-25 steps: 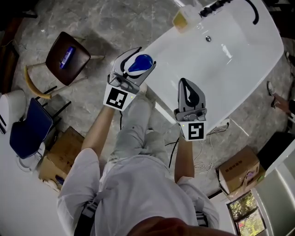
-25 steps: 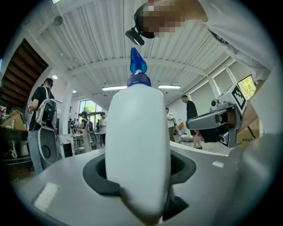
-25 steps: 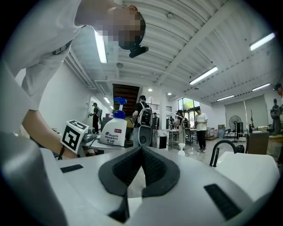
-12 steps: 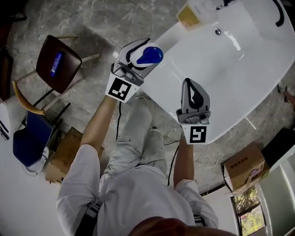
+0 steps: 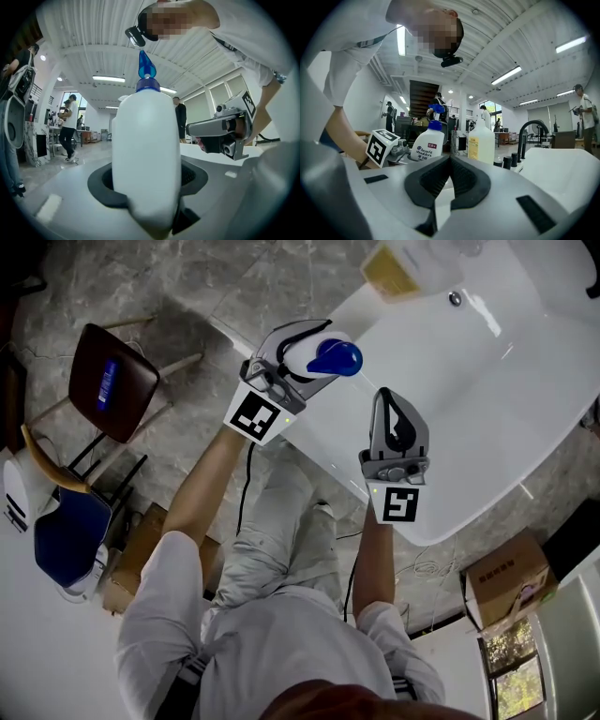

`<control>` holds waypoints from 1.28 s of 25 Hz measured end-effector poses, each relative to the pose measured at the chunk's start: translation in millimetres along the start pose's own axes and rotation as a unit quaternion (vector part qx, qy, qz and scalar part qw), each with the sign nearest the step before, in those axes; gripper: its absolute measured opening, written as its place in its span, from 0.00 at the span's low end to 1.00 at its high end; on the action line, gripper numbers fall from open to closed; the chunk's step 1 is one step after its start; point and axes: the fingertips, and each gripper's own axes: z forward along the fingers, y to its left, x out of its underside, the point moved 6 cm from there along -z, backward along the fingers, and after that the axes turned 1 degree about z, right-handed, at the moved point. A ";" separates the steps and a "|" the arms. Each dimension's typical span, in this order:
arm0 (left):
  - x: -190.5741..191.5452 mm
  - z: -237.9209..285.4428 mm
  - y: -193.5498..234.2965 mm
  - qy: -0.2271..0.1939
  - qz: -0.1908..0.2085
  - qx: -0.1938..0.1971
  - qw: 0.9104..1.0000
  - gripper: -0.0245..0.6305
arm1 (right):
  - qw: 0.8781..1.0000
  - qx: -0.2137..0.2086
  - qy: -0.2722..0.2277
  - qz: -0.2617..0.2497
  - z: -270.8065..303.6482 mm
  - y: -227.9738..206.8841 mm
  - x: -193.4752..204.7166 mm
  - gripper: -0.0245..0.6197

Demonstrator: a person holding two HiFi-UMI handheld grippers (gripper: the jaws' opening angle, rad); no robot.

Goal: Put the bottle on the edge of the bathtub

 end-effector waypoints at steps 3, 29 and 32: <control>9.4 7.7 -4.7 0.005 -0.001 0.021 1.000 0.42 | 1.000 0.009 0.001 0.009 0.1 -4.8 6.5 0.04; 18.8 3.7 -4.1 -0.015 -0.007 0.025 1.000 0.64 | 0.999 0.006 0.033 0.024 -17.2 10.4 7.7 0.04; 16.5 2.8 -3.5 -0.007 -0.005 0.026 1.000 0.71 | 0.999 0.007 0.040 0.027 -23.2 13.7 -0.1 0.04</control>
